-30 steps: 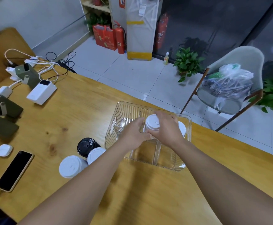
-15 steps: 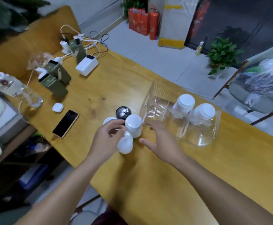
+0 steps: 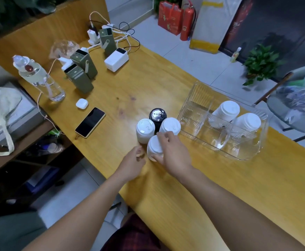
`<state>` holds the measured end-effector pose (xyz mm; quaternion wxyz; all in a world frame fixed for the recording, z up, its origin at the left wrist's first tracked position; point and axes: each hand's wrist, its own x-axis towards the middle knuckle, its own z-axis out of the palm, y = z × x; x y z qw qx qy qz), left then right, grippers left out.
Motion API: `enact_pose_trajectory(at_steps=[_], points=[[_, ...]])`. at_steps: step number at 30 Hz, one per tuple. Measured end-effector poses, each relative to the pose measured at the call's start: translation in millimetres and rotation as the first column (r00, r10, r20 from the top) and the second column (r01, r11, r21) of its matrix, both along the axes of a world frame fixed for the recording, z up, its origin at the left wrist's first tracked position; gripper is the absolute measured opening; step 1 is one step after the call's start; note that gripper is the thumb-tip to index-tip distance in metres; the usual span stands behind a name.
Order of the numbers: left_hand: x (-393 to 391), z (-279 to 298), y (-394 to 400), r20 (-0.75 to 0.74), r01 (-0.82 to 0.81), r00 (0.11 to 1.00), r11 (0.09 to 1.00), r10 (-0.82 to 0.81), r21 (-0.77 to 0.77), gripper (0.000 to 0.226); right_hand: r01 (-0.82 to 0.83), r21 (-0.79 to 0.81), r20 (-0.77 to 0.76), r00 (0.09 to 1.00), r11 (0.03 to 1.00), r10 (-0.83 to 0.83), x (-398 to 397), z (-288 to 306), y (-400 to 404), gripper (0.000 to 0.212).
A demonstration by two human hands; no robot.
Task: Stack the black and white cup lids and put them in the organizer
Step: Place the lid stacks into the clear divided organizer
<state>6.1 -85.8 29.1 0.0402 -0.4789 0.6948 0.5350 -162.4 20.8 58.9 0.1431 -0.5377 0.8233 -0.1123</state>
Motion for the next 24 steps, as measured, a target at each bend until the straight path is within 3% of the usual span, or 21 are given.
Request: enact_pose_trajectory(at_steps=[4, 11, 21, 24], points=[[-8.1, -18.0, 6.8, 0.055, -0.011, 0.998, 0.995, 0.005, 0.099, 0.065, 0.103, -0.049, 0.134, 0.986, 0.993, -0.096, 9.1, -5.1, 15.3, 0.07], [-17.6, -16.2, 17.2, -0.025, -0.008, 1.0, 0.986, 0.012, 0.169, 0.05, 0.266, -0.018, 0.327, 0.912, 0.964, -0.246, 6.7, -12.5, 63.9, 0.082], [-48.1, 30.1, 24.6, -0.115, 0.117, 0.988, 0.982, -0.101, 0.15, 0.047, 0.383, -0.151, 0.319, 0.892, 0.911, -0.322, -11.4, 52.5, 98.3, 0.081], [-78.7, 53.6, 29.7, -0.156, 0.088, 0.986, 0.982, -0.062, 0.165, 0.049, 0.395, -0.213, 0.304, 0.896, 0.894, -0.324, -31.2, 82.7, 97.7, 0.081]])
